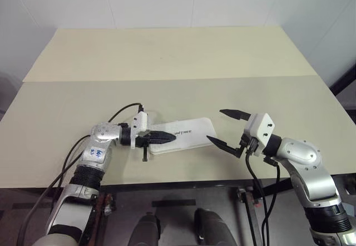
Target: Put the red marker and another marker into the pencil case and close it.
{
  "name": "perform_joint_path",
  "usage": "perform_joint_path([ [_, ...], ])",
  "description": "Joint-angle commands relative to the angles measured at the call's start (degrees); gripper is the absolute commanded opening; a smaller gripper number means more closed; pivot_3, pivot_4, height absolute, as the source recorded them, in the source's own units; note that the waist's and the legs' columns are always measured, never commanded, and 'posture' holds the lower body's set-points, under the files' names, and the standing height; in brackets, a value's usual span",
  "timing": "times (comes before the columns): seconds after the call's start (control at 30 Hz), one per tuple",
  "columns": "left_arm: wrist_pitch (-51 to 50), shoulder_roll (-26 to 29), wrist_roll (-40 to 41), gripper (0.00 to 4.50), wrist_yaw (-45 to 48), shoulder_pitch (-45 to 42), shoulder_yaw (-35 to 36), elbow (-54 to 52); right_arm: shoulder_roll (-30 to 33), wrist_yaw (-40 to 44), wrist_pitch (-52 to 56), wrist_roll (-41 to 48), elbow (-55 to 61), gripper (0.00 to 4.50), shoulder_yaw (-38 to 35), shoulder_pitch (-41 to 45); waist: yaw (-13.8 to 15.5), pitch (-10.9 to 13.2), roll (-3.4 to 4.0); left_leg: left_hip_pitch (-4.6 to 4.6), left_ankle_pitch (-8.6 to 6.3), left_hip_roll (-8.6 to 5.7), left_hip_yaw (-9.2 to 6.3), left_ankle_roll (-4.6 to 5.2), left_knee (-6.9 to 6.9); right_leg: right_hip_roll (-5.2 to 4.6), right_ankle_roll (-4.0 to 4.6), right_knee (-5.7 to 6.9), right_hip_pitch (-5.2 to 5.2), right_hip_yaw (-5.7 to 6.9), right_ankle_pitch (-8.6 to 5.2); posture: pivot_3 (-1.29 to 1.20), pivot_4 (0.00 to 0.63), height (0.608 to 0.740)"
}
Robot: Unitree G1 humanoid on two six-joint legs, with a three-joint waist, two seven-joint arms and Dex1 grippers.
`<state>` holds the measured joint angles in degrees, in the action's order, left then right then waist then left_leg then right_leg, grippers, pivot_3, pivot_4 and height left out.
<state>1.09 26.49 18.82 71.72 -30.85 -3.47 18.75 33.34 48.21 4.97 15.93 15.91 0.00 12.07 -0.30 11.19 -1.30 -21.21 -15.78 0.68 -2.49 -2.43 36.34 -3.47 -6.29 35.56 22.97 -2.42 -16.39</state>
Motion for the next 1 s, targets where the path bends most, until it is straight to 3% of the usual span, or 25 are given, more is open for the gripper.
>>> perform_joint_path([
  [0.03,-3.7,1.8,4.4,0.04,-1.0,0.6,3.9,-5.5,0.3,0.3,-1.2,1.4,1.9,4.5,-1.5,-0.5,0.0,0.0,0.0,-0.01,0.0,0.0,-0.02,0.0,-0.05,0.0,0.01,0.0,0.02,0.01,-0.01,0.0,0.15,0.74],
  [0.13,-3.6,5.9,4.4,0.65,-1.3,3.6,7.2,-8.1,1.0,1.3,-1.6,2.2,1.3,4.5,-2.6,-1.0,0.0,0.0,0.0,0.0,0.0,0.0,-0.03,0.0,-0.11,0.0,0.03,-0.03,0.04,0.03,-0.02,0.0,0.15,0.74],
  [0.5,-3.2,10.7,7.0,4.41,-4.1,14.5,15.7,-12.5,3.3,5.9,-2.4,6.2,-1.6,4.5,-5.5,1.8,-0.1,0.0,0.0,0.01,-0.02,0.03,0.06,-0.03,-0.17,-0.07,0.09,-0.08,0.09,0.03,-0.06,0.0,0.15,0.74],
  [1.0,1.1,8.6,6.0,4.49,-9.5,10.2,15.0,-11.5,4.1,8.9,-7.1,6.2,-5.6,4.5,-6.5,-0.2,0.1,0.0,0.0,-0.03,-0.04,0.03,0.06,-0.07,-0.24,-0.1,0.13,-0.15,0.09,0.14,-0.08,0.0,0.15,0.74],
])
